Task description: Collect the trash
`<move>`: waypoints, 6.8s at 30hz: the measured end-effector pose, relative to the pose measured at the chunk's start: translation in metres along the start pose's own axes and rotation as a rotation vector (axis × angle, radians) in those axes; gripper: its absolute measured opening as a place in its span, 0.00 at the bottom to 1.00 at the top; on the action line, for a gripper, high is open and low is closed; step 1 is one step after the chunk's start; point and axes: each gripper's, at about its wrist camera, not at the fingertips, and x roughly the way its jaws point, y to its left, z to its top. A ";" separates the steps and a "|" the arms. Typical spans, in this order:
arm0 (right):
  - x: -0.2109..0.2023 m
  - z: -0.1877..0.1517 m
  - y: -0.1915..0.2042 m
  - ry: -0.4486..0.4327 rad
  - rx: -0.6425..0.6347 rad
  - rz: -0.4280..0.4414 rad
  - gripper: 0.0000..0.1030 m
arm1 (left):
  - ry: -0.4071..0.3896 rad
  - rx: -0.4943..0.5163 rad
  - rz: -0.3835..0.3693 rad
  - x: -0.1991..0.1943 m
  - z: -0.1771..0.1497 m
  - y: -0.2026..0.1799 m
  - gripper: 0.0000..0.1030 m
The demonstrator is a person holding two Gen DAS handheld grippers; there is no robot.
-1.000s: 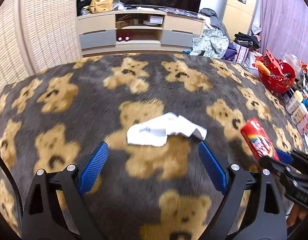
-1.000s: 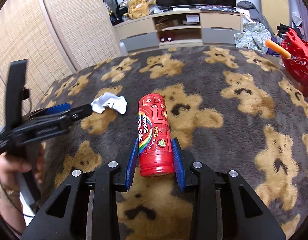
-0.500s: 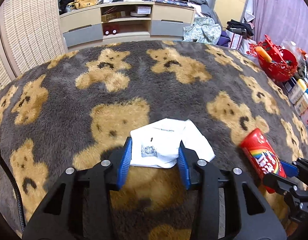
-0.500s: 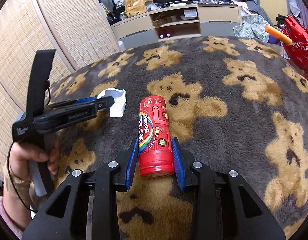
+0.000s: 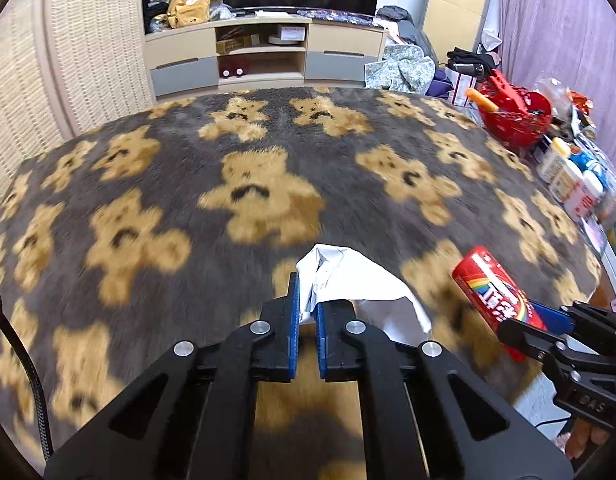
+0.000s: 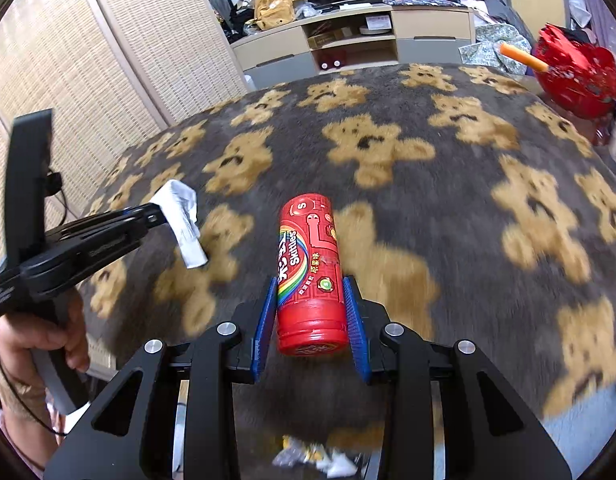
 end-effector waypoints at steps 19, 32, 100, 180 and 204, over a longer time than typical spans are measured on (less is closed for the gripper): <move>-0.096 -0.117 0.007 0.013 -0.012 -0.043 0.34 | 0.050 -0.030 -0.030 -0.108 -0.176 -0.062 0.06; -0.043 -0.182 -0.003 0.176 0.026 -0.018 0.34 | 0.188 -0.040 -0.067 -0.057 -0.248 -0.078 0.06; -0.296 -0.140 0.054 -0.603 -0.096 -0.247 0.97 | -0.445 -0.078 0.143 -0.314 -0.187 -0.070 0.92; -0.292 -0.145 0.060 -0.572 -0.106 -0.249 0.97 | -0.497 -0.071 0.168 -0.333 -0.184 -0.072 0.92; -0.293 -0.146 0.059 -0.570 -0.103 -0.245 0.97 | -0.502 -0.076 0.168 -0.337 -0.184 -0.074 0.92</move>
